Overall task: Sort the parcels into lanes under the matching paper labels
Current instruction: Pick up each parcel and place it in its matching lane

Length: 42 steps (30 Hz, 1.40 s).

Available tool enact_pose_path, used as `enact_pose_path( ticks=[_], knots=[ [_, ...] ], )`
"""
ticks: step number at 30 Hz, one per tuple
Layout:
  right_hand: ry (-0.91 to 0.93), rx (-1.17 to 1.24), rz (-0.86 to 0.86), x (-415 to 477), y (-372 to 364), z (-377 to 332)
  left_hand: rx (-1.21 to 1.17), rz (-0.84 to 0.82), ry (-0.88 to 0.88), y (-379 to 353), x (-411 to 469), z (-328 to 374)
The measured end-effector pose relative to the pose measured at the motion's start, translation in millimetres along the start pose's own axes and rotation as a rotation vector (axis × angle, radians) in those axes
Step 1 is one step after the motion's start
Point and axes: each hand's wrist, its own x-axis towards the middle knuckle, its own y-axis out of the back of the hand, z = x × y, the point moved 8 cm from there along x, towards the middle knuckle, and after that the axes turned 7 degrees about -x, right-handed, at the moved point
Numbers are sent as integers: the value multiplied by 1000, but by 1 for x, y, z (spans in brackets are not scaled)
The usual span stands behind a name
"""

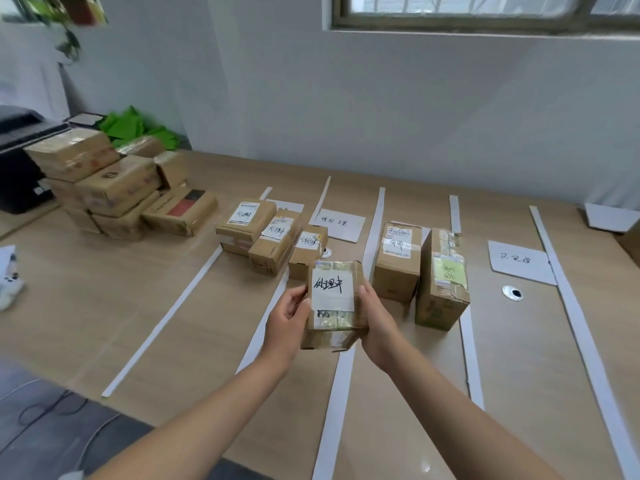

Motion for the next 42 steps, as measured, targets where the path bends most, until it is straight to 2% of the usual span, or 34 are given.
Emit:
enact_pose_path(
  ticks=[10,21,30,34,37,42],
  knots=[
    [21,-30,-12,11,4,-12,-16,2,-5,-5,11,2],
    [1,-43,30,36,-25,-14,-50,-24,5,20,48,0],
    [-49,-131,-78,80,-134,31,-21,158,44,129,78,-21],
    [-151,-121,-78,108,-203,74,45,283,69,193,107,-26],
    [-204,-231,-58,127,-250,101,105,354,89,236,133,-36],
    [-200,-348,-58,155,-274,138,218,336,113,279,163,-66]
  ],
)
